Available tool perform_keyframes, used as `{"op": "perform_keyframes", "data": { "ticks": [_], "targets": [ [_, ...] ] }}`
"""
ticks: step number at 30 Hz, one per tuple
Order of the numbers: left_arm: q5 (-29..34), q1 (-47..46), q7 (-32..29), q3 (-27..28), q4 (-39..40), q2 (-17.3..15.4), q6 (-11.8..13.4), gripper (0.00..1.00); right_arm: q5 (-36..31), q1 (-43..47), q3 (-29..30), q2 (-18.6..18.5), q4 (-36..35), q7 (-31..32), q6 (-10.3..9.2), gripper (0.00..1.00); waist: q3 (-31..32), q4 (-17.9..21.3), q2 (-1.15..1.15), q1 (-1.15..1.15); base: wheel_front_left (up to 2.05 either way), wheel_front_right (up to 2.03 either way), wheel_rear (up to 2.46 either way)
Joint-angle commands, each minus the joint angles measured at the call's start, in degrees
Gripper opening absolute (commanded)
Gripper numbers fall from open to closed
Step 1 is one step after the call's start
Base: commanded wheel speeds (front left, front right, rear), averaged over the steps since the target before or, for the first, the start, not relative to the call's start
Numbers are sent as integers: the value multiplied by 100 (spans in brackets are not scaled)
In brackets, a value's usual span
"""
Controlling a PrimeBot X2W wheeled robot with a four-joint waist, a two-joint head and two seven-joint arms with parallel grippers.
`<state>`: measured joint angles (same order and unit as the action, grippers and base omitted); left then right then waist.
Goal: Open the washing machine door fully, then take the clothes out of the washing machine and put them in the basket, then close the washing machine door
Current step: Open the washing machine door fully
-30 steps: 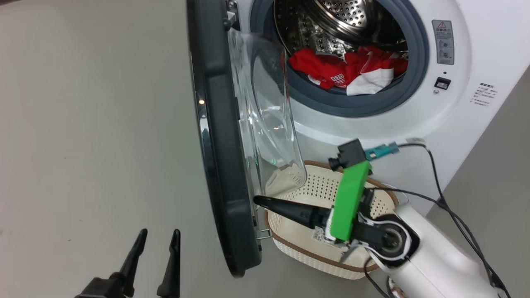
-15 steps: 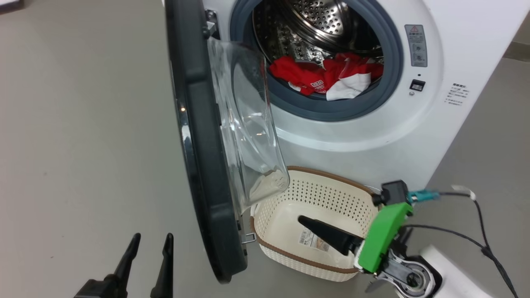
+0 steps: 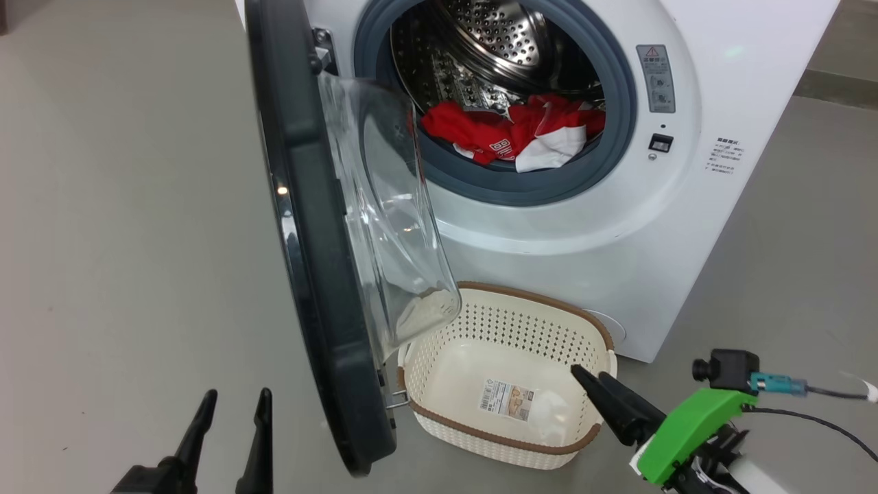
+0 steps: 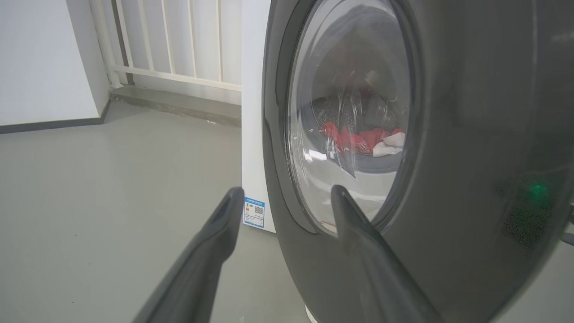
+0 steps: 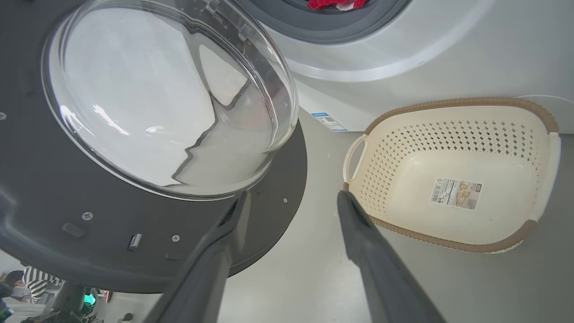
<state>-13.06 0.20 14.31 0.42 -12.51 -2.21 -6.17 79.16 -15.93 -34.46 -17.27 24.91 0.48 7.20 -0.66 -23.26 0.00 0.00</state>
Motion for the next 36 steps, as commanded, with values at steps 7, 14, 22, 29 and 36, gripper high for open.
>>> {"op": "perform_keyframes", "data": {
  "ticks": [7, 14, 22, 29, 36],
  "targets": [
    [91, -48, 69, 269, 101, -66, -26, 100, -525, 58, -345, -251, 196, -1147, 29, 100, -5, 68, 0, 0, 0, 0, 0],
    [115, -37, 69, 318, 89, -66, -22, 100, -1384, -46, -347, -271, 449, -1538, 29, 100, 13, 127, 0, 0, 0, 0, 0],
    [120, -26, 69, 331, 88, -66, -18, 100, -2947, 352, 830, 151, 180, -1546, 29, 100, 4, 152, 0, 0, 0, 0, 0],
    [113, -47, 69, 329, 86, -66, -8, 100, -4132, 722, 1596, 512, -223, -1547, 29, 100, -23, 150, 0, 0, 0, 0, 0],
    [134, -48, 69, 350, 95, -66, -6, 100, -4980, 1039, 2299, 889, -651, -1547, 29, 100, -16, 153, 0, 0, 0, 0, 0]
  ]
}}
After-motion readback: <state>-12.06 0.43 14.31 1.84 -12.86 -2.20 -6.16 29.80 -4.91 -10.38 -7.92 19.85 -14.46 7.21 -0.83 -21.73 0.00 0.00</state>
